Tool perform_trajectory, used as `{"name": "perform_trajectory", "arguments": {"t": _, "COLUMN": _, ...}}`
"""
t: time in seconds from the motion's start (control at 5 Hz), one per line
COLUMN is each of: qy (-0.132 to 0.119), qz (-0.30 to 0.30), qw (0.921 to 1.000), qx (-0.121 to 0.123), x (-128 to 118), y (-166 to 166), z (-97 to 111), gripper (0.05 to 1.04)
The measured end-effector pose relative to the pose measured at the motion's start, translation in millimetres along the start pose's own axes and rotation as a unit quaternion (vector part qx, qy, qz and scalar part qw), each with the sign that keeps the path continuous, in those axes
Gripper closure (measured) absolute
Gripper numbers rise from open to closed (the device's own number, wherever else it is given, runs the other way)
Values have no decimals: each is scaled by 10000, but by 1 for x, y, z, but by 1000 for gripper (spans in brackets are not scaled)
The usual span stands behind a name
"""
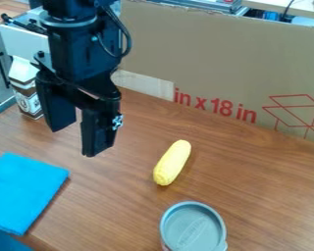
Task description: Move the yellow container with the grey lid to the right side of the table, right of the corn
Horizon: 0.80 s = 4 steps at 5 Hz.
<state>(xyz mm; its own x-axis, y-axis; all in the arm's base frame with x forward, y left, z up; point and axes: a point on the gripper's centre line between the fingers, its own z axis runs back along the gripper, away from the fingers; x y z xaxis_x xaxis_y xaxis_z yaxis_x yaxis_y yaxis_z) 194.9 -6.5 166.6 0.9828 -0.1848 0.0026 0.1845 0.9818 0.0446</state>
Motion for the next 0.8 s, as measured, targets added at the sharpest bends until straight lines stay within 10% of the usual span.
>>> {"name": "perform_trajectory", "arguments": {"t": 0.8, "qy": 262, "qz": -839, "qw": 9952, "qx": -431, "x": -8, "y": -67, "z": -17, "gripper": 83}}
